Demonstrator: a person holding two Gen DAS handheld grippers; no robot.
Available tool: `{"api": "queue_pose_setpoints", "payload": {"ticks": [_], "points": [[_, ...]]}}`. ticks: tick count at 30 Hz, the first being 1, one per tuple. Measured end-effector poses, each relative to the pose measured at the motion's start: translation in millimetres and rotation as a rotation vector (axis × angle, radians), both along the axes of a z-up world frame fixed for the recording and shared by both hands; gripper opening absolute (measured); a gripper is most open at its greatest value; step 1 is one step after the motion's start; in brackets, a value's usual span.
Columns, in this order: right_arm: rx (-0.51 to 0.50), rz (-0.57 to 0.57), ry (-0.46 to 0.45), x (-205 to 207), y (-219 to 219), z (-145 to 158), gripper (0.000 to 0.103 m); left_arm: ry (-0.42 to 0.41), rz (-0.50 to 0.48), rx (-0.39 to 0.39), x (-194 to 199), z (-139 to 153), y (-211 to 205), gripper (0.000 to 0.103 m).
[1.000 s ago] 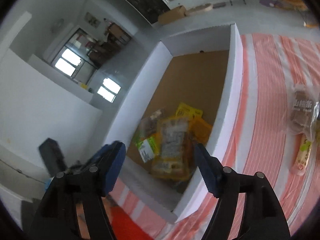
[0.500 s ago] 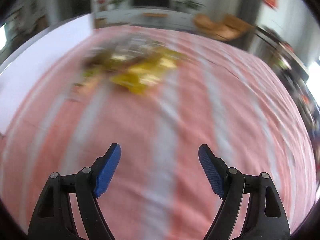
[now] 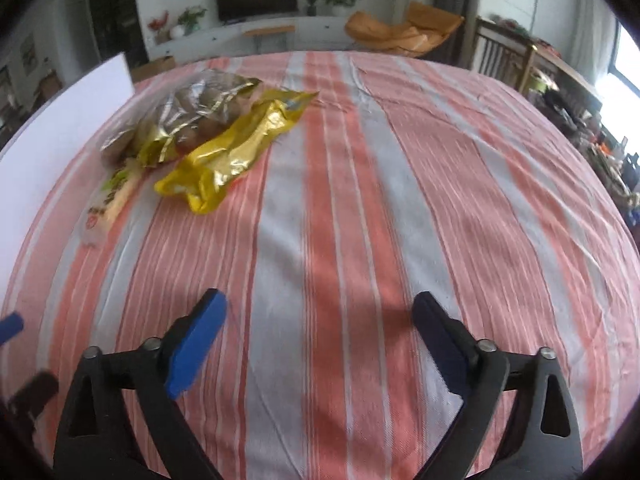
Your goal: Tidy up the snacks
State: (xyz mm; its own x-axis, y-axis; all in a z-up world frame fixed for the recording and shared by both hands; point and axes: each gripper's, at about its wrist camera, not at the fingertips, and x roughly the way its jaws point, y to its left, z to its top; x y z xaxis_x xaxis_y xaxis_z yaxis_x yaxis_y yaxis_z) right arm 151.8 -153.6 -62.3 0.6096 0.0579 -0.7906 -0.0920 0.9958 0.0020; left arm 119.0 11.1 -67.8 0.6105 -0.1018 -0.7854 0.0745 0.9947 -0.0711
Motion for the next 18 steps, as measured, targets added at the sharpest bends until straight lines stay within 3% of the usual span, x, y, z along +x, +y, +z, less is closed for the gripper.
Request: {"api": "queue_pose_setpoints", "payload": {"ticks": [4, 18], "points": [[0.012, -0.017, 0.003, 4.3, 0.3, -0.8, 0.099, 0.013, -0.007, 0.066, 2.4, -5.8, -11.5, 0.100], [0.012, -0.017, 0.002, 7.2, -0.2, -4.6, 0.099, 0.021, -0.015, 0.058, 10.6, -4.6, -10.7, 0.103]]}}
